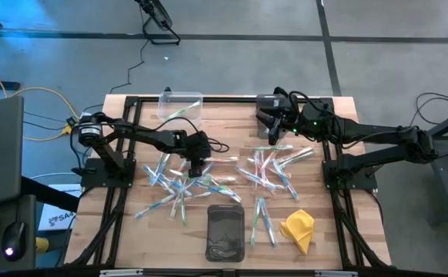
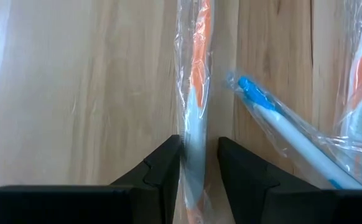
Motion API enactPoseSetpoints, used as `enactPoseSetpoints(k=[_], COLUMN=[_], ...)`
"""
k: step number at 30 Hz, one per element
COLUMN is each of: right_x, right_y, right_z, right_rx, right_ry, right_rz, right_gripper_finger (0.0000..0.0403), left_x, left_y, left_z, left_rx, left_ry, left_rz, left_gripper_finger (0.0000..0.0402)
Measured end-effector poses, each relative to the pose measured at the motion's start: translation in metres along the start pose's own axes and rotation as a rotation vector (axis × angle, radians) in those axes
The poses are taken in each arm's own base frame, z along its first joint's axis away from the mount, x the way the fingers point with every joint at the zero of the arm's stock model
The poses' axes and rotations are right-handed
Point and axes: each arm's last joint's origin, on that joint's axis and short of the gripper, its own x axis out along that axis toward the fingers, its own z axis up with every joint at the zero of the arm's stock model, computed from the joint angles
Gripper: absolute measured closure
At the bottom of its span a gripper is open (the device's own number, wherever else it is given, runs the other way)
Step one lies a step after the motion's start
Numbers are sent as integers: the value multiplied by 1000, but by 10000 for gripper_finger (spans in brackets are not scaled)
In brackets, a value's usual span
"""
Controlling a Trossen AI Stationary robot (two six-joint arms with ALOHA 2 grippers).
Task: Pick & Place Toothbrushes
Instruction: Put the orange toothbrush into the bottom black bin
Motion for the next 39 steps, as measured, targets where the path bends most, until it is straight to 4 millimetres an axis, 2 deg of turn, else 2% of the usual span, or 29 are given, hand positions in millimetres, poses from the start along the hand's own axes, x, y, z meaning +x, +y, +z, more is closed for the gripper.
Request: enactPoseSetpoints(k=[30,33,37,39], right_x=[0,-2,-15,-21], right_y=[0,-1,-9,-11], right_z=[-2,6,26,33], right_rx=[17,102,261,283], right_ry=[20,-67,-304,-381], right_rz=[0,-40,-294,-369], right_gripper_finger=[267,267,267,267], left_x=[1,1,1,1], left_y=[0,0,0,0], left_z=[-1,-1,-1,-1], left_rx=[-21,-23,-24,-24], left_ry=[9,10,11,11], left_rz=[2,2,2,2], left_gripper_finger=[293,293,293,293])
